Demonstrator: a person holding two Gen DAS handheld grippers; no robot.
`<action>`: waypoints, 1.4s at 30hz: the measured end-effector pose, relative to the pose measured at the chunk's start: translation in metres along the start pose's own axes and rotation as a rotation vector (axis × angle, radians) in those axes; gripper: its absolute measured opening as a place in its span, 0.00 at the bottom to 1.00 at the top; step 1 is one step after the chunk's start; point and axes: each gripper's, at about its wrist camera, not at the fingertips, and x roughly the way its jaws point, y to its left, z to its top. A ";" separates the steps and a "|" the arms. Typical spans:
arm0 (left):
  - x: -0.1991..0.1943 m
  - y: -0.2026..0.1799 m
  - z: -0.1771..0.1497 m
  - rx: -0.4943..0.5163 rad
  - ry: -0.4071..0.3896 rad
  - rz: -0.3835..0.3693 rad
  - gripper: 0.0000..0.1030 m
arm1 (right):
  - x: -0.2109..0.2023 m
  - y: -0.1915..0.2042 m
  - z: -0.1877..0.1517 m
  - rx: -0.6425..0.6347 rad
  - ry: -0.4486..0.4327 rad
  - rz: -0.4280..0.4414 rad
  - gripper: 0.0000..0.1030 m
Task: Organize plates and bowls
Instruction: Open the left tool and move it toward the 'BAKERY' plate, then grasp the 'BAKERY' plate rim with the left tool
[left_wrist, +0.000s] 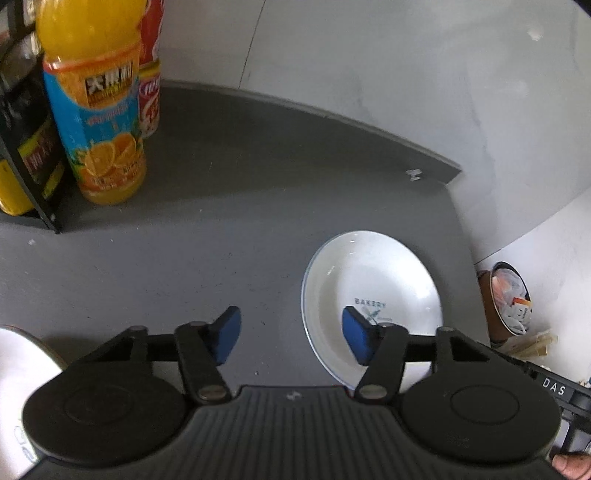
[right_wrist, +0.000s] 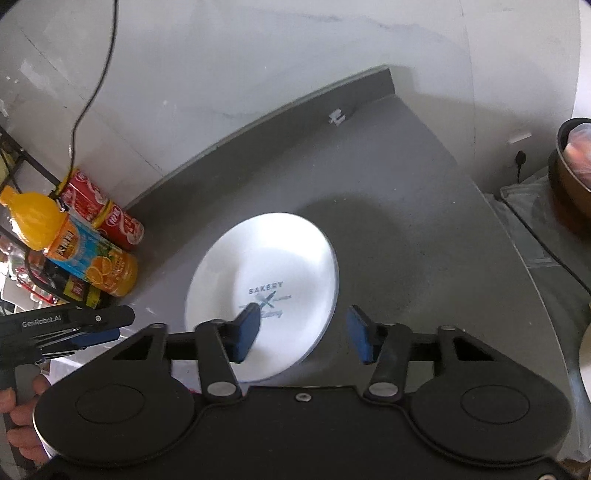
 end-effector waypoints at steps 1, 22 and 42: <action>0.006 0.001 0.001 -0.009 0.010 0.003 0.53 | 0.005 -0.002 0.002 0.005 0.014 0.003 0.39; 0.082 0.000 0.008 -0.093 0.166 -0.036 0.18 | 0.068 -0.015 0.022 -0.042 0.166 0.020 0.29; 0.045 0.002 0.017 -0.107 0.078 -0.123 0.07 | 0.030 0.016 0.026 -0.156 0.072 0.012 0.12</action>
